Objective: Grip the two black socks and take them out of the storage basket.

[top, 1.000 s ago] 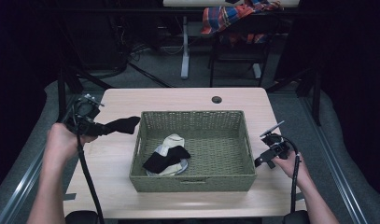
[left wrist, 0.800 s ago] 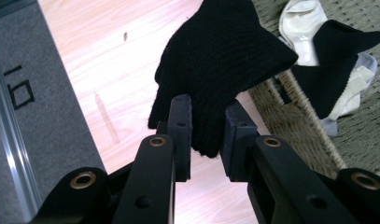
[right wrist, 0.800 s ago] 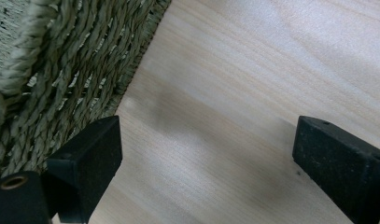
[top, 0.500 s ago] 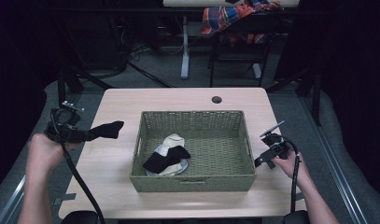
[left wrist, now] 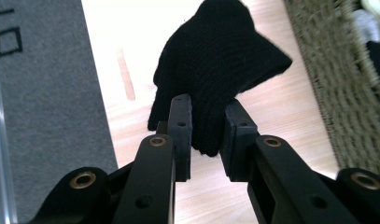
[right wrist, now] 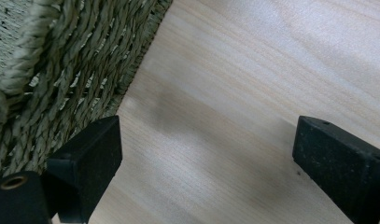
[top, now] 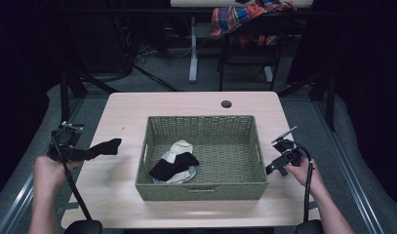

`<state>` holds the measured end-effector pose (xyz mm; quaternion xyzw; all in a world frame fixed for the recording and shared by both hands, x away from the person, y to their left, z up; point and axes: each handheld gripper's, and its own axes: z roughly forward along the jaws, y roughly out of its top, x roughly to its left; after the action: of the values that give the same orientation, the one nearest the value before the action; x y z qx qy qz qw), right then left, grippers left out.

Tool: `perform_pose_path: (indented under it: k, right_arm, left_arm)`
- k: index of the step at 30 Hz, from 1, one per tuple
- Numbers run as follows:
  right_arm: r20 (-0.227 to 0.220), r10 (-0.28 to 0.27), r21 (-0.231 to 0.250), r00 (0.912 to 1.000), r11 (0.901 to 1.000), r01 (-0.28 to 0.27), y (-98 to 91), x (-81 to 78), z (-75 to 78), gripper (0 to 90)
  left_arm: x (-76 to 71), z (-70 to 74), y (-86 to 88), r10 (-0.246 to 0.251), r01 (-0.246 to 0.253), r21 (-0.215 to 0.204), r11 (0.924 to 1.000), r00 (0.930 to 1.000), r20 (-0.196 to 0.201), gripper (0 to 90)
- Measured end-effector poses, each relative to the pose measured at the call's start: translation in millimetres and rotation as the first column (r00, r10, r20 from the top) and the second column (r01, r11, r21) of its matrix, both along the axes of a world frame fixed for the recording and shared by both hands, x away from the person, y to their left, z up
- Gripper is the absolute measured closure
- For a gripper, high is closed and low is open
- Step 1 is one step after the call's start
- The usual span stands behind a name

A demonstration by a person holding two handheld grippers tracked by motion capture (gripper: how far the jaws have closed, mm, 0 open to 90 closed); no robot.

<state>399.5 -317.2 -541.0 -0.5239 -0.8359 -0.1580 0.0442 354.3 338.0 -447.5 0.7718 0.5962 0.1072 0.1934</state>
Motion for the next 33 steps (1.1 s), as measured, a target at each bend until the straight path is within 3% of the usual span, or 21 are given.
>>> perform_pose_path:
  k: [6, 8, 9, 16, 19, 20, 22, 30, 32, 33]
  right_arm:
    - [-0.018, 0.031, -0.017, 0.9994, 0.9994, -0.031, -1.3, 1.8, 1.2, 8.2]
    - [-0.001, 0.0, 0.0, 1.0, 1.0, 0.0, 0.0, 0.1, -0.4, 8.3]
    - [-0.021, 0.034, -0.022, 0.9992, 0.9992, -0.035, -1.7, 1.8, 2.0, 8.3]
    - [-0.014, 0.024, -0.015, 0.9996, 0.9996, -0.024, -1.1, 1.2, 1.1, 8.2]
    - [0.009, -0.013, 0.012, 0.9999, 0.9999, 0.013, 0.2, -0.7, -1.1, 8.3]
    - [-0.02, 0.032, -0.024, 0.9993, 0.9992, -0.033, -1.9, 1.8, 2.0, 8.2]
    - [-0.015, 0.017, -0.013, 0.9997, 0.9998, -0.018, -1.2, 1.1, 1.0, 8.2]
    - [-0.011, 0.008, -0.01, 0.9999, 0.9999, -0.008, -0.8, 0.7, 0.1, 8.3]
    - [-0.021, 0.025, -0.021, 0.9995, 0.9995, -0.025, -1.3, 1.4, 0.9, 8.4]
    - [-0.008, 0.002, -0.008, 1.0, 1.0, -0.002, -0.4, 0.2, -0.8, 8.4]
  left_arm:
    - [-0.3, -13.0, 4.6, 0.01, -0.01, -0.002, 1.0, 0.9998, -0.015, 76.6]
    - [-0.1, -21.4, 5.0, 0.012, -0.012, 0.003, 0.9999, 0.9995, -0.03, 76.6]
    - [0.1, -24.1, 4.8, 0.011, -0.011, 0.006, 0.9999, 0.9992, -0.037, 76.6]
    - [1.8, -39.8, 2.4, 0.019, -0.017, 0.032, 0.9993, 0.9977, -0.065, 76.3]
    - [1.5, -43.4, 2.3, 0.018, -0.015, 0.034, 0.9993, 0.997, -0.075, 76.1]
    - [1.4, -47.8, 1.0, 0.017, -0.015, 0.035, 0.9993, 0.9966, -0.08, 76.0]
    - [2.4, -51.7, -0.4, 0.013, -0.01, 0.038, 0.9992, 0.996, -0.089, 75.6]
    - [4.5, -57.3, -1.2, 0.002, 0.003, 0.033, 0.9994, 0.9926, -0.122, 74.1]
    - [5.0, -60.0, -2.1, 0.0, 0.005, 0.036, 0.9993, 0.9913, -0.132, 68.6]
    - [5.3, -60.4, -2.5, -0.002, 0.006, 0.031, 0.9995, 0.9897, -0.143, 66.3]
